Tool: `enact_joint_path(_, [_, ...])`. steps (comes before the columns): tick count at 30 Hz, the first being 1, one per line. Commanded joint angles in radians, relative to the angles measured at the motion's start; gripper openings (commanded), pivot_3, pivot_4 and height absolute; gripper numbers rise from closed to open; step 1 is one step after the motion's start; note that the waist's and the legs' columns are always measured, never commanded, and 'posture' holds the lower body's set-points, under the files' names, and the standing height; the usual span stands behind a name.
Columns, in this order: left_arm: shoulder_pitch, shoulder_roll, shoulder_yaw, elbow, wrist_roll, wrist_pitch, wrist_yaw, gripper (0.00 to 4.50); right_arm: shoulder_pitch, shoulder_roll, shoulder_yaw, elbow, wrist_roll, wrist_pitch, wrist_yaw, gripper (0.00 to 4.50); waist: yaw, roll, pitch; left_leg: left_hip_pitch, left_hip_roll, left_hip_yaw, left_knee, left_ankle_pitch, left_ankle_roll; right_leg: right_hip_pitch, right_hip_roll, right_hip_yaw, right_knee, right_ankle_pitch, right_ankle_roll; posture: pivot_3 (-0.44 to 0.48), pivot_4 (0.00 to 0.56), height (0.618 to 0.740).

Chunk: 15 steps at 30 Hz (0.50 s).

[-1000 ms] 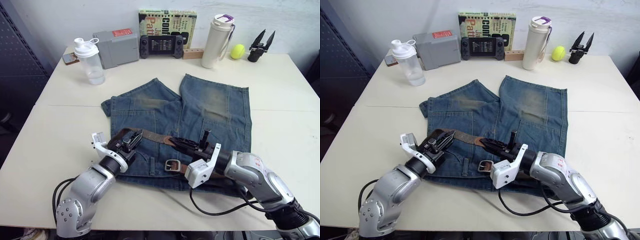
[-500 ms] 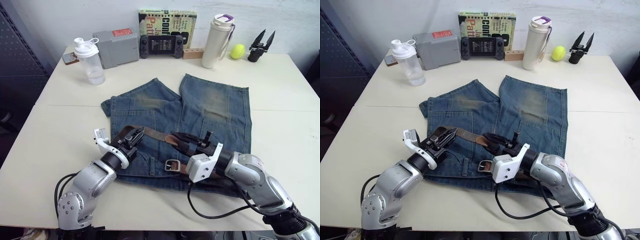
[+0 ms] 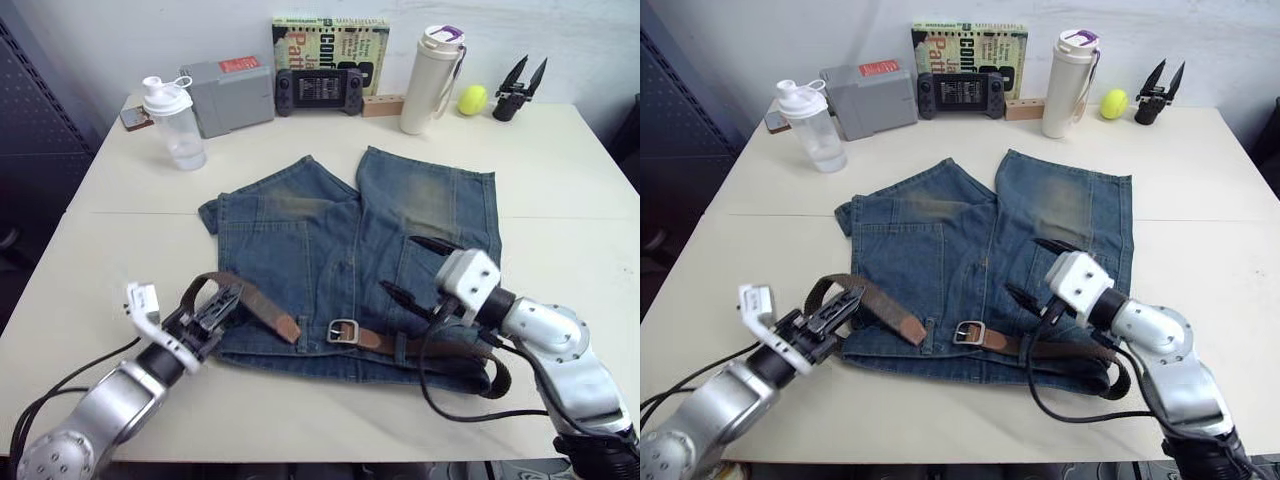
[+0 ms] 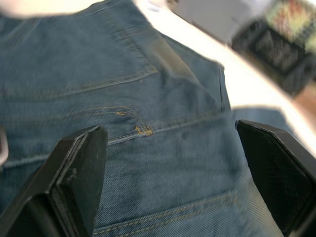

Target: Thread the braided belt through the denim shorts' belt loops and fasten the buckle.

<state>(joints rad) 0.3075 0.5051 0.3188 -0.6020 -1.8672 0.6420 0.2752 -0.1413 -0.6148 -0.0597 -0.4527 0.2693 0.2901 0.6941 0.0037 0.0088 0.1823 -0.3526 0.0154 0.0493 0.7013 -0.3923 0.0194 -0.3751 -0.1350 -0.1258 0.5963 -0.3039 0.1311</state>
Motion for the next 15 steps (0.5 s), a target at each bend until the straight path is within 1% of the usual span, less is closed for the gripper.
enact_joint_path(1, [0.031,0.000,0.003,-0.056,0.088,-0.016,-0.068,0.00,-0.020,0.005,-0.046,-0.062,0.087,0.075,-0.011,4.41,0.004,0.001,0.000,0.000,0.000,0.000,0.000,0.000,0.000,0.000,0.000,0.000,0.000,0.000,0.000,0.000,0.150,0.731])
enact_joint_path(3, [0.033,-0.005,-0.009,-0.059,0.122,-0.023,-0.082,0.00,-0.022,0.004,-0.047,-0.070,0.098,0.091,-0.014,4.41,0.008,0.001,0.000,0.000,-0.001,0.000,-0.001,0.000,0.000,0.000,0.000,0.001,-0.001,0.000,0.000,0.000,0.150,0.731])
enact_joint_path(8, [0.009,-0.064,-0.036,-0.029,0.200,-0.070,-0.067,0.00,0.028,-0.018,-0.041,-0.129,0.178,0.174,0.019,4.41,0.015,0.001,0.000,0.000,-0.001,0.001,-0.001,0.000,0.000,-0.001,0.001,0.002,-0.001,0.000,0.000,0.000,0.150,0.731])
enact_joint_path(12, [-0.002,-0.094,-0.075,-0.018,0.272,-0.077,-0.058,0.00,0.086,-0.070,-0.070,-0.182,0.322,0.307,0.079,4.41,0.021,0.002,0.001,0.000,-0.001,0.001,-0.001,0.000,0.000,-0.001,0.001,0.002,-0.001,0.000,0.000,0.000,0.150,0.731])
enact_joint_path(15, [0.003,-0.109,-0.093,-0.020,0.295,-0.076,-0.050,0.00,0.144,-0.133,-0.099,-0.222,0.428,0.383,0.138,4.41,0.022,0.002,0.001,0.000,-0.001,0.001,-0.001,0.000,0.000,-0.001,0.001,0.002,-0.001,0.000,0.000,0.000,0.150,0.731])
